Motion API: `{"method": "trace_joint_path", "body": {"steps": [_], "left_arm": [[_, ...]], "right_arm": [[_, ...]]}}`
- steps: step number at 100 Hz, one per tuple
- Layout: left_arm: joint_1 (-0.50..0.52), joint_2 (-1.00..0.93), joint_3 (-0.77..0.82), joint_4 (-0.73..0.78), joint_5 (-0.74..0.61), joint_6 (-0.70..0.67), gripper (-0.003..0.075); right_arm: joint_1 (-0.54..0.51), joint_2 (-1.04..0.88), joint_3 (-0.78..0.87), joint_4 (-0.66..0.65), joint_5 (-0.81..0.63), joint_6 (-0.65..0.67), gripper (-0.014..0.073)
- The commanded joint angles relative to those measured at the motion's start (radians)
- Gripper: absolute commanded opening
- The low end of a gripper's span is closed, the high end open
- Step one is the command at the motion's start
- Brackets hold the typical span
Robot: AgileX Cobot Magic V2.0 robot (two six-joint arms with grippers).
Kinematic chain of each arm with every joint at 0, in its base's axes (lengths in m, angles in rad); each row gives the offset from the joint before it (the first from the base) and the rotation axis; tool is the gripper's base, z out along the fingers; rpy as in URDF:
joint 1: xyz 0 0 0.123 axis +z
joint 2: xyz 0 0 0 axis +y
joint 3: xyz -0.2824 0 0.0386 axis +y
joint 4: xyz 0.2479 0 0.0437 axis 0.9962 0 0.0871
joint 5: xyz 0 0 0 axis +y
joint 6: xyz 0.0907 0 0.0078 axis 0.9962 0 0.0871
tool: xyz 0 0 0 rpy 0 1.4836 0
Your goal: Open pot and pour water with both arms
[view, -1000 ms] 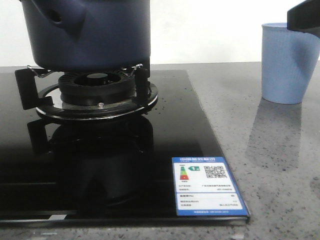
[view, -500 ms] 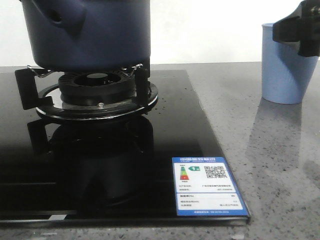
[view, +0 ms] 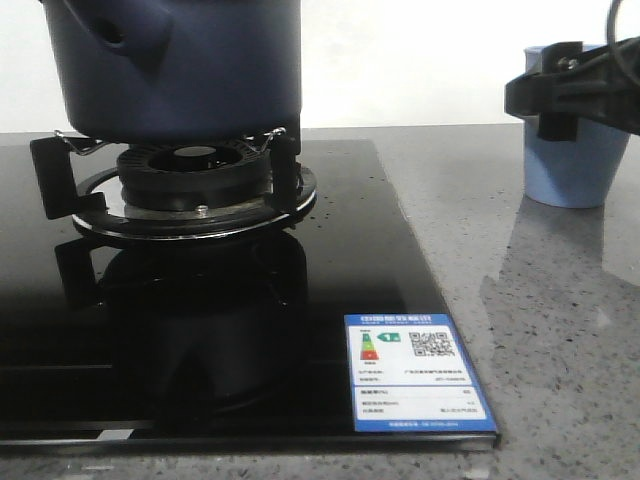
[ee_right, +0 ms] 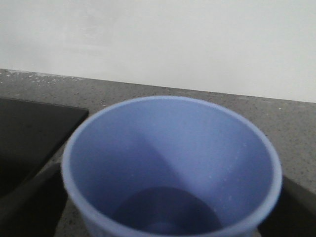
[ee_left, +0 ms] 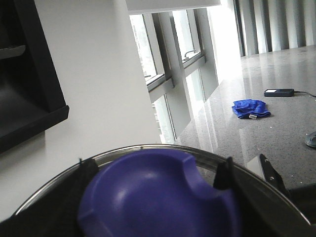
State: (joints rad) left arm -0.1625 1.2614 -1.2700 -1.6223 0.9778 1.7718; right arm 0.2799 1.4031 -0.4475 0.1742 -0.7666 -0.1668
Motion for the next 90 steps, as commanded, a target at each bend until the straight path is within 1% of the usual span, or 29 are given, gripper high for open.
{"method": "trace_joint_path", "body": {"steps": [1, 8, 13, 20, 25, 27, 28, 29, 32, 37, 42, 52, 58, 68, 75, 76, 90], "left_arm": [[-0.005, -0.035, -0.039, -0.106, 0.014, -0.010, 0.0273], [-0.005, -0.035, -0.039, -0.106, 0.014, -0.010, 0.0272], [-0.005, -0.035, -0.039, -0.106, 0.014, -0.010, 0.0272], [-0.005, -0.035, -0.039, -0.106, 0.014, -0.010, 0.0272], [-0.005, -0.035, -0.039, -0.106, 0.014, -0.010, 0.0272], [-0.005, -0.035, -0.039, -0.106, 0.014, -0.010, 0.0273], [-0.005, -0.035, -0.039, -0.106, 0.014, -0.010, 0.0273], [-0.005, -0.035, -0.039, -0.106, 0.014, -0.010, 0.0273], [-0.005, -0.037, -0.039, -0.106, 0.014, -0.010, 0.0273], [-0.005, -0.039, -0.039, -0.106, 0.014, -0.010, 0.0272], [-0.005, -0.046, -0.039, -0.106, 0.005, -0.010, 0.0273], [-0.005, -0.068, -0.039, -0.106, -0.016, -0.056, 0.0273], [-0.005, -0.083, -0.039, -0.106, -0.040, -0.082, 0.0273], [-0.005, -0.108, -0.039, -0.106, -0.084, -0.109, 0.0273], [-0.005, -0.126, -0.039, -0.106, -0.107, -0.114, 0.0272], [-0.005, -0.129, -0.039, -0.106, -0.109, -0.114, 0.0272], [-0.005, -0.170, -0.039, -0.106, -0.167, -0.144, 0.0273]], "right_arm": [[-0.001, -0.007, -0.038, -0.005, -0.086, 0.005, 0.0655], [-0.001, -0.007, -0.038, -0.005, -0.081, 0.005, 0.0647], [-0.001, -0.007, -0.038, -0.005, -0.081, 0.005, 0.0614], [-0.001, -0.007, -0.038, -0.005, -0.081, 0.005, 0.0522], [-0.001, -0.007, -0.038, -0.005, -0.079, 0.005, 0.0428], [-0.001, -0.007, -0.038, -0.005, -0.079, 0.005, 0.0404], [-0.001, -0.007, -0.038, -0.005, -0.079, 0.005, 0.0368], [-0.001, -0.007, -0.036, -0.005, -0.079, 0.005, 0.0368], [-0.001, -0.007, -0.036, -0.005, -0.079, 0.005, 0.0314], [-0.001, -0.012, -0.036, -0.005, -0.079, 0.005, 0.0251], [-0.001, -0.024, -0.036, -0.013, -0.079, 0.005, 0.0206], [-0.001, -0.083, -0.043, -0.055, -0.079, 0.005, 0.0206], [-0.001, -0.130, -0.066, -0.085, -0.055, 0.005, 0.0206], [-0.001, -0.186, -0.170, -0.174, 0.093, 0.005, 0.0207], [0.003, -0.198, -0.264, -0.274, 0.201, 0.005, 0.0207], [0.008, -0.198, -0.284, -0.299, 0.220, 0.005, 0.0207], [0.081, -0.186, -0.468, -0.425, 0.386, 0.005, 0.0207]]}}
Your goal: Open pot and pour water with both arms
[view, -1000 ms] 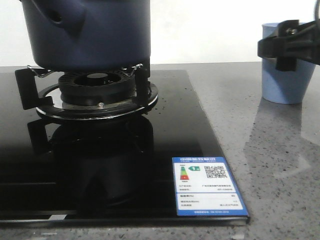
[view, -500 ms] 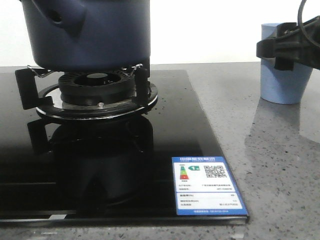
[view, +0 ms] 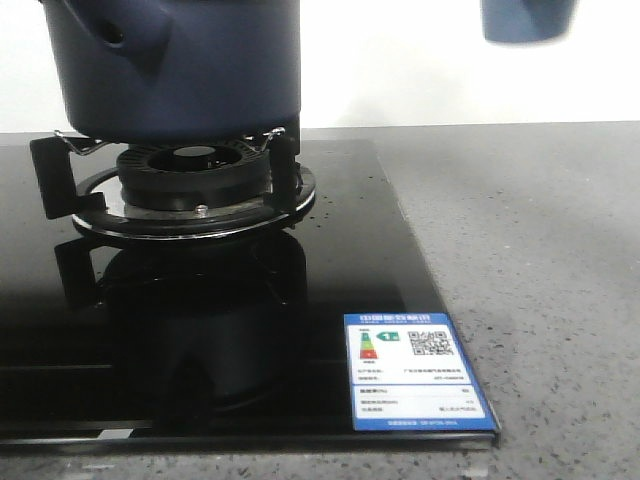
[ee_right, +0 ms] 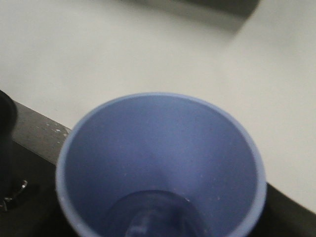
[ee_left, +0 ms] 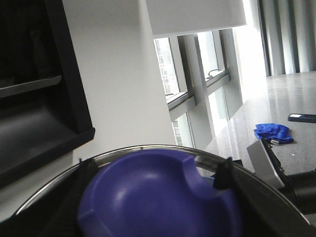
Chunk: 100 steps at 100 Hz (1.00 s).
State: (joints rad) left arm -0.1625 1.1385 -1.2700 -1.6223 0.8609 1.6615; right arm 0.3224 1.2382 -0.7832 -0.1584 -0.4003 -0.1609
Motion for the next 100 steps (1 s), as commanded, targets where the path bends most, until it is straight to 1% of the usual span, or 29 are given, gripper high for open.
{"method": "trace_joint_path", "body": {"steps": [1, 7, 19, 30, 44, 54, 74, 85, 100], "left_arm": [[-0.005, -0.049, -0.039, -0.106, -0.057, -0.036, 0.0273], [-0.005, -0.065, -0.039, -0.106, -0.078, -0.061, 0.0273], [-0.005, -0.080, -0.039, -0.102, -0.082, -0.069, 0.0273], [-0.005, -0.087, -0.039, -0.094, -0.082, -0.080, 0.0272], [-0.005, -0.091, -0.039, -0.090, -0.078, -0.082, 0.0272], [-0.005, -0.091, -0.039, -0.090, -0.078, -0.082, 0.0273], [-0.005, -0.091, -0.039, -0.090, -0.078, -0.082, 0.0273], [-0.005, -0.091, -0.039, -0.086, -0.078, -0.082, 0.0273], [-0.005, -0.091, -0.039, -0.084, -0.078, -0.082, 0.0272]], "right_arm": [[0.049, -0.018, -0.141, -0.097, 0.025, -0.001, 0.0206], [0.087, 0.002, -0.214, -0.124, 0.070, -0.001, 0.0206], [0.161, 0.061, -0.334, -0.155, 0.136, -0.001, 0.0206], [0.220, 0.136, -0.445, -0.238, 0.213, -0.001, 0.0206], [0.280, 0.209, -0.531, -0.361, 0.251, -0.001, 0.0206], [0.311, 0.248, -0.569, -0.476, 0.270, -0.003, 0.0206], [0.334, 0.313, -0.611, -0.685, 0.324, -0.003, 0.0206], [0.344, 0.341, -0.627, -0.844, 0.359, -0.003, 0.0206], [0.350, 0.366, -0.630, -1.074, 0.370, -0.003, 0.0206]]}}
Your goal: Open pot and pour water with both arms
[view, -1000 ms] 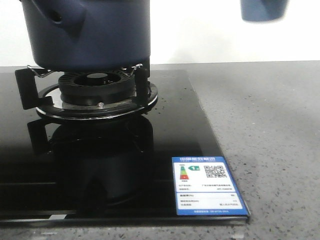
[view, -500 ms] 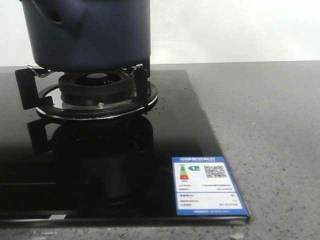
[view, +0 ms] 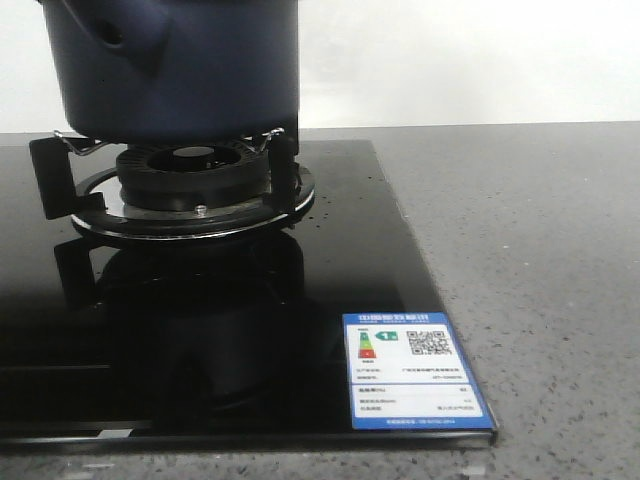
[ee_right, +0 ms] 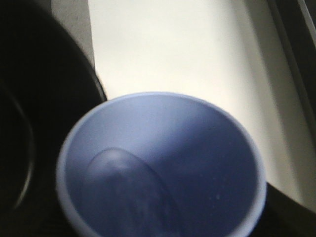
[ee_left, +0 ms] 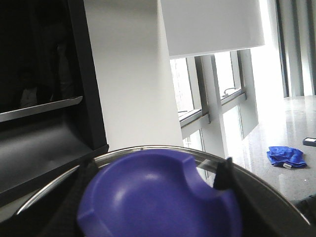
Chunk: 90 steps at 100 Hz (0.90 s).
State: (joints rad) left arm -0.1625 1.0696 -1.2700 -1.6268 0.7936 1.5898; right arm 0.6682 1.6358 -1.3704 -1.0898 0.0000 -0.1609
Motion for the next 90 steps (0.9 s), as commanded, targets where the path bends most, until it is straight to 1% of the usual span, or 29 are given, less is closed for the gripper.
{"method": "trace_joint_path", "body": {"steps": [1, 16, 38, 51, 63, 77, 90], "left_arm": [[-0.005, -0.022, -0.039, -0.078, -0.011, -0.010, 0.0273], [-0.005, -0.022, -0.039, -0.078, -0.011, -0.010, 0.0273], [-0.005, -0.022, -0.039, -0.077, -0.011, -0.010, 0.0273], [-0.005, -0.022, -0.039, -0.071, -0.011, -0.010, 0.0273], [-0.005, -0.022, -0.039, -0.071, -0.011, -0.010, 0.0273], [-0.005, -0.022, -0.039, -0.071, -0.011, -0.010, 0.0273], [-0.005, -0.022, -0.039, -0.071, -0.011, -0.010, 0.0272]], "right_arm": [[0.004, -0.030, -0.043, -0.152, -0.030, -0.003, 0.0206], [0.004, -0.010, -0.043, -0.329, 0.010, -0.003, 0.0206], [0.004, -0.008, -0.051, -0.449, 0.034, -0.003, 0.0206], [0.004, -0.008, -0.064, -0.643, 0.063, -0.003, 0.0206], [0.004, -0.006, -0.076, -0.751, 0.097, -0.003, 0.0206], [0.004, -0.006, -0.098, -0.753, 0.124, -0.104, 0.0206], [0.004, -0.006, -0.137, -0.753, 0.124, -0.144, 0.0206]]}}
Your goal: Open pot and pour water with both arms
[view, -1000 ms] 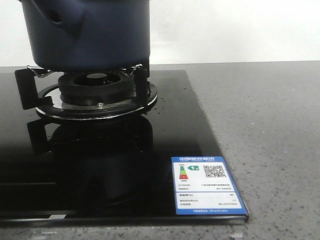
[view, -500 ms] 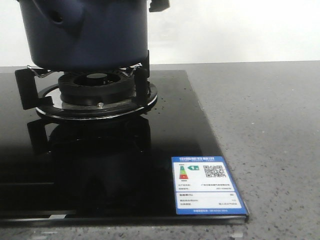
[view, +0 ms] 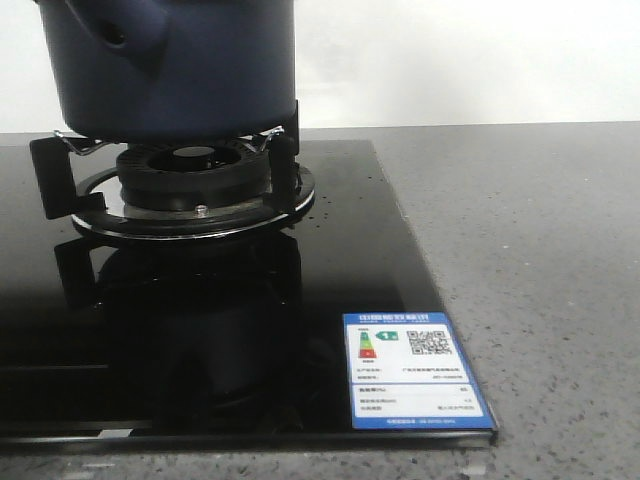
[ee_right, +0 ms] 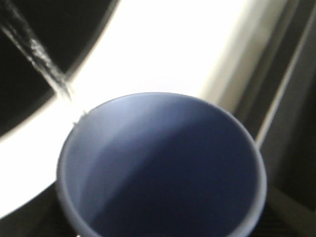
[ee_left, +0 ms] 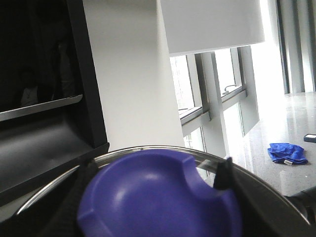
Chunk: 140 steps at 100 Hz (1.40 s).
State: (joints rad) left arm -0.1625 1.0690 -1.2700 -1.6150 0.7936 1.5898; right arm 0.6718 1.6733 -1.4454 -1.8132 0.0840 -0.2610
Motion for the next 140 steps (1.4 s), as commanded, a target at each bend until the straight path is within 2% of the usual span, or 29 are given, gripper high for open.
{"method": "trace_joint_path", "body": {"steps": [1, 28, 56, 61, 76, 82, 96, 108, 123, 132, 140], "left_arm": [[-0.005, -0.022, -0.039, -0.082, -0.011, -0.010, 0.0273], [-0.005, -0.022, -0.039, -0.082, -0.011, -0.010, 0.0273], [-0.005, -0.022, -0.039, -0.082, -0.011, -0.010, 0.0273], [-0.005, -0.022, -0.039, -0.082, -0.011, -0.010, 0.0273], [-0.005, -0.022, -0.039, -0.080, -0.011, -0.010, 0.0273], [-0.005, -0.022, -0.039, -0.080, -0.011, -0.010, 0.0273], [-0.005, -0.022, -0.039, -0.080, -0.011, -0.010, 0.0273], [-0.005, -0.022, -0.039, -0.080, -0.013, -0.010, 0.0272], [-0.005, -0.022, -0.039, -0.073, -0.015, -0.010, 0.0272], [-0.005, -0.022, -0.039, -0.061, -0.015, -0.010, 0.0272], [-0.005, -0.022, -0.039, -0.046, -0.015, -0.010, 0.0272]], "right_arm": [[0.001, -0.043, -0.064, -0.030, 0.040, -0.050, 0.0206], [0.001, -0.043, -0.103, -0.030, 0.004, -0.059, 0.0206], [0.001, -0.027, -0.103, -0.009, -0.043, -0.002, 0.0206], [0.001, -0.018, -0.100, 0.039, -0.046, 0.045, 0.0206], [0.003, -0.012, -0.091, 0.254, -0.057, 0.300, 0.0206], [0.003, -0.012, -0.091, 0.293, -0.044, 0.341, 0.0206], [0.003, -0.020, -0.091, 0.345, 0.067, 0.429, 0.0206], [-0.006, -0.061, -0.091, 0.428, 0.172, 0.572, 0.0206], [-0.075, -0.150, -0.091, 0.562, 0.203, 0.776, 0.0206], [-0.134, -0.210, -0.064, 0.683, 0.251, 0.797, 0.0206], [-0.199, -0.279, 0.024, 0.772, 0.242, 0.805, 0.0206]]}}
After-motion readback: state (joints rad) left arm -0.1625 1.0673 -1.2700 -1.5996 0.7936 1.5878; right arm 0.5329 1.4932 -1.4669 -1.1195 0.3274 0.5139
